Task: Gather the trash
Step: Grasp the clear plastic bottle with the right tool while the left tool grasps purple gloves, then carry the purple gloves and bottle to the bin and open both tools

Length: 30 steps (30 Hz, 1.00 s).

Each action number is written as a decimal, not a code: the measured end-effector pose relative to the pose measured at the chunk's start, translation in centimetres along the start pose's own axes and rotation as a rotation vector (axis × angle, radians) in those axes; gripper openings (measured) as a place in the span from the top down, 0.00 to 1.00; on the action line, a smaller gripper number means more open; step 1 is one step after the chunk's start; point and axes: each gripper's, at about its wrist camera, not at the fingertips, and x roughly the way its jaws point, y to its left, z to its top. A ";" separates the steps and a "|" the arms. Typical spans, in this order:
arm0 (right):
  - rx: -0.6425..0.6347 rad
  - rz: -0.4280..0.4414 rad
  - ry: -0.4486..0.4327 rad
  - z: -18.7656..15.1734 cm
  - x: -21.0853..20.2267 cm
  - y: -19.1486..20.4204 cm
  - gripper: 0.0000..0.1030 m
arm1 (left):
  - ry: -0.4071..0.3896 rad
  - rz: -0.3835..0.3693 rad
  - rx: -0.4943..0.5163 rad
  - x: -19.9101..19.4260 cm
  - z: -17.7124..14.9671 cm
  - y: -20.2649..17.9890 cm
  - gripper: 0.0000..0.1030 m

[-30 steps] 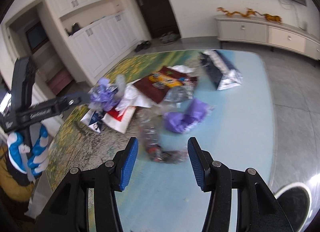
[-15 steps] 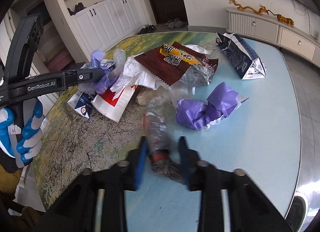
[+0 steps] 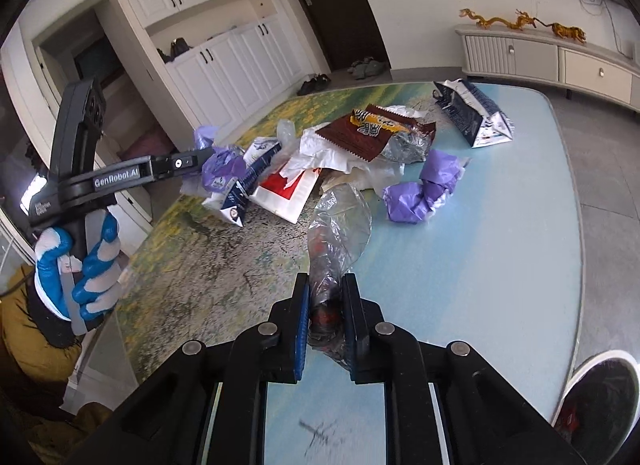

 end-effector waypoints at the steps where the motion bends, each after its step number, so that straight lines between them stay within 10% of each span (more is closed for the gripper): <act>1: 0.008 -0.003 -0.011 -0.2 -0.7 -0.3 0.85 | -0.002 -0.002 0.000 -0.5 -0.3 -0.3 0.67; 15: 0.195 -0.072 -0.153 -5.6 -9.0 -6.4 0.85 | 0.056 -0.136 0.143 -2.0 -3.5 -11.2 0.67; 30: 0.599 -0.349 -0.219 -14.8 -16.5 -21.2 0.82 | 0.223 -0.352 0.557 3.7 -8.1 -33.8 0.67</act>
